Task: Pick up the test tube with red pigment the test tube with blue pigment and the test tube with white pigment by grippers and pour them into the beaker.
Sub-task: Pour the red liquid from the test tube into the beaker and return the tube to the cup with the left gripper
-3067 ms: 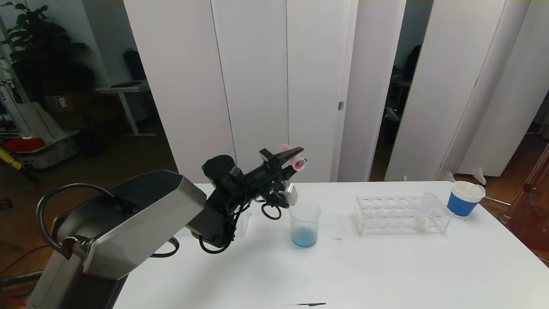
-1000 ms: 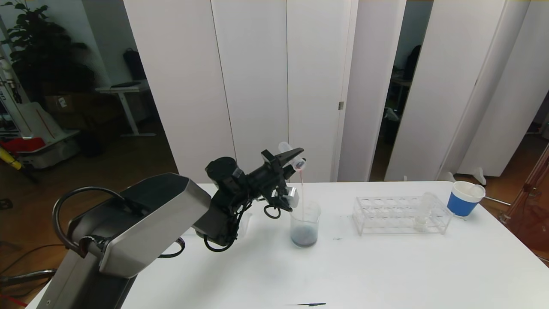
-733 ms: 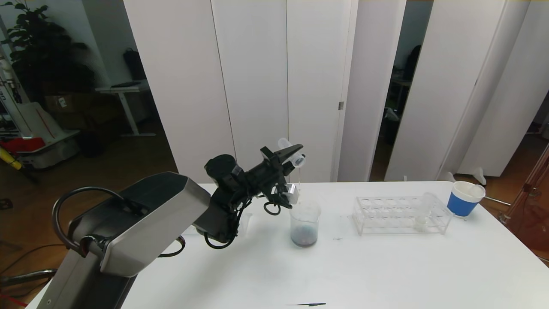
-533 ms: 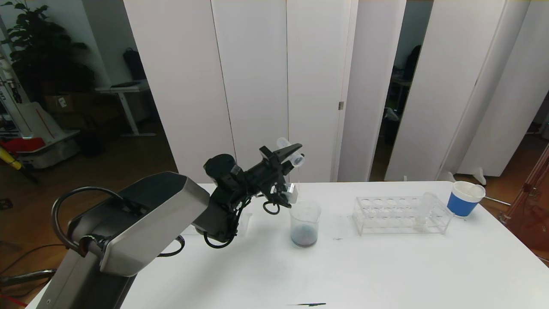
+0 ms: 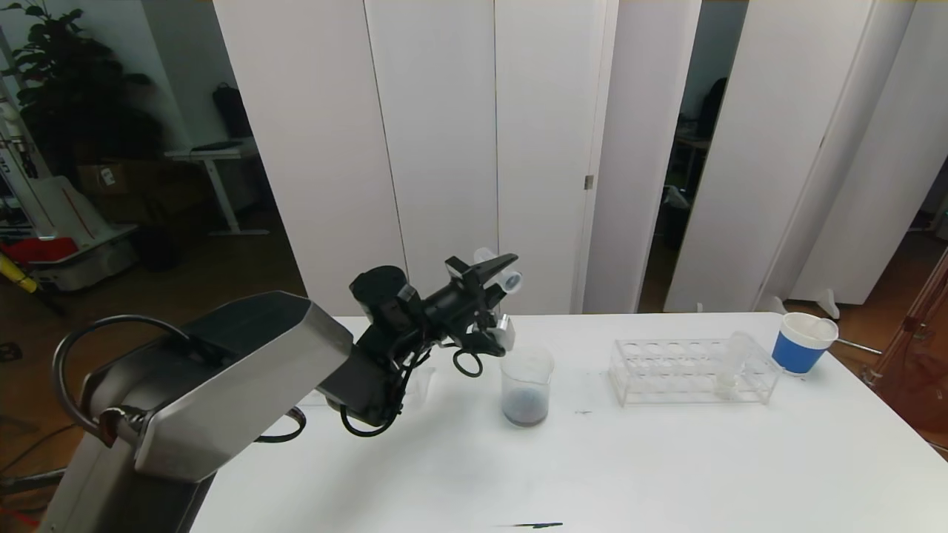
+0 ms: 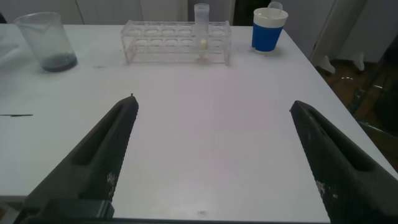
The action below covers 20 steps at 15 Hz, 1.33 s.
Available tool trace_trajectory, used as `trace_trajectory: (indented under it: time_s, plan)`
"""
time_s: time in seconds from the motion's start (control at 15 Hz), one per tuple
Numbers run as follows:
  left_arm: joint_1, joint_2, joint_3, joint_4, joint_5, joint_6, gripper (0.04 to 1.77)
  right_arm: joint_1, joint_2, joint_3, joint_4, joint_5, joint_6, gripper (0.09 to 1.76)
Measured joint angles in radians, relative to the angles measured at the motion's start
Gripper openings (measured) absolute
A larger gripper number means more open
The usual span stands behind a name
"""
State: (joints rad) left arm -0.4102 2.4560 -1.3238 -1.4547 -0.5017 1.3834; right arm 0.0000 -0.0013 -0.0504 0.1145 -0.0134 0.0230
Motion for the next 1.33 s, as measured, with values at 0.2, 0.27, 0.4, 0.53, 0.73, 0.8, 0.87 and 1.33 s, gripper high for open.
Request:
trace_trajectory:
  time_s: [0.2, 0.27, 0.4, 0.53, 0.73, 0.8, 0.87, 1.33]
  plan:
    - [-0.009, -0.063, 0.09, 0.055, 0.108, -0.024, 0.58, 0.0, 0.0, 0.0, 0.0, 0.0, 0.0, 1.75]
    - [-0.017, -0.09, 0.126, 0.082, 0.148, -0.05, 0.58, 0.0, 0.0, 0.0, 0.0, 0.0, 0.0, 1.75]
    - [-0.035, -0.145, 0.181, 0.148, 0.25, -0.12, 0.58, 0.0, 0.0, 0.0, 0.0, 0.0, 0.0, 1.75]
    - [-0.04, -0.202, 0.212, 0.202, 0.345, -0.229, 0.58, 0.0, 0.0, 0.0, 0.0, 0.0, 0.0, 1.75]
    - [-0.033, -0.286, 0.246, 0.308, 0.43, -0.491, 0.58, 0.0, 0.0, 0.0, 0.0, 0.0, 0.0, 1.75]
    - [-0.023, -0.316, 0.254, 0.375, 0.444, -0.564, 0.58, 0.0, 0.0, 0.0, 0.0, 0.0, 0.0, 1.75]
    - [-0.007, -0.347, 0.263, 0.449, 0.453, -0.634, 0.58, 0.0, 0.0, 0.0, 0.0, 0.0, 0.0, 1.75]
    - [0.065, -0.502, 0.335, 0.736, 0.451, -1.105, 0.58, 0.0, 0.0, 0.0, 0.0, 0.0, 0.0, 1.75]
